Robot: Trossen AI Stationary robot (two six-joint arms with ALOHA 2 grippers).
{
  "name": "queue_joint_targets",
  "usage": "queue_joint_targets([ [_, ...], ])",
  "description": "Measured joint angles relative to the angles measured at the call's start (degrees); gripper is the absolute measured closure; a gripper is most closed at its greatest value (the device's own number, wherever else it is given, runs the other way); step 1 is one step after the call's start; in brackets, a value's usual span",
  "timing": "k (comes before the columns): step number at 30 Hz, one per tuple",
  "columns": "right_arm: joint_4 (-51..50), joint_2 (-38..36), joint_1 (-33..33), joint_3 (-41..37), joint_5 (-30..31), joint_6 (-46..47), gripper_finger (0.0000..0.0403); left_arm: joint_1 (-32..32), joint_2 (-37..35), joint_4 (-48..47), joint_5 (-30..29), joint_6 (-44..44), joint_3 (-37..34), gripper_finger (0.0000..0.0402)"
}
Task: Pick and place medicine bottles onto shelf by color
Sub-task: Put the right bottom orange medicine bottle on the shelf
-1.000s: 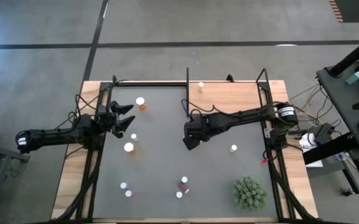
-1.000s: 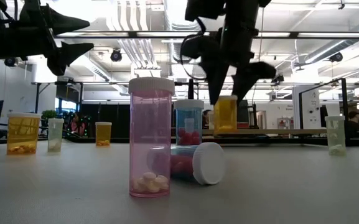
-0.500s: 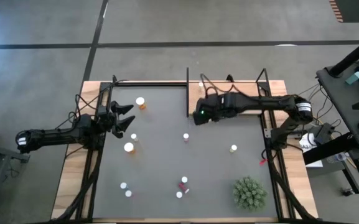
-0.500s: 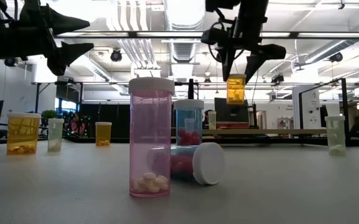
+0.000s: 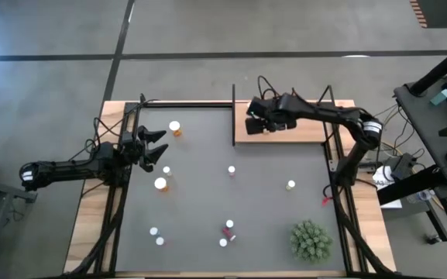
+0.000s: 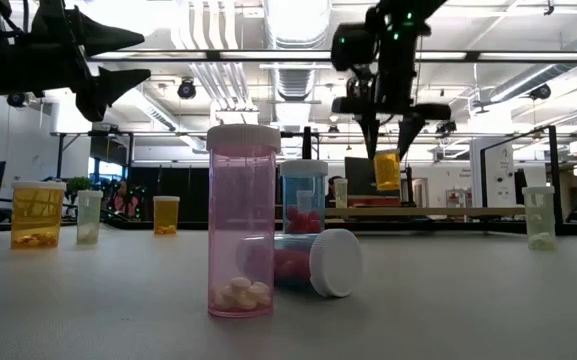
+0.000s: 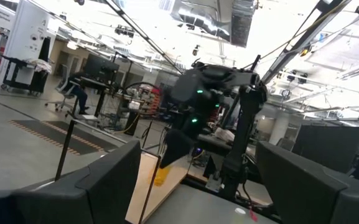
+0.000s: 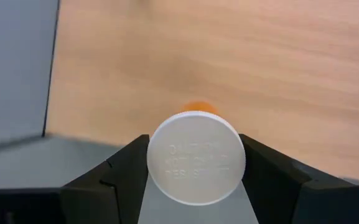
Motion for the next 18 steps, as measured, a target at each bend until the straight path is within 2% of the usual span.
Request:
queue_joint_targets([
  [6,4.88,2.22,-5.32,0.00,-4.29,-0.21,0.0186,0.00,0.00,-0.01,0.00,0.00,0.00,0.0100],
  [18,12.10,5.85,-12.01,0.00,-4.54,-1.04,0.0186,0.00,0.00,0.00,0.00,0.00,0.00,0.0100],
])
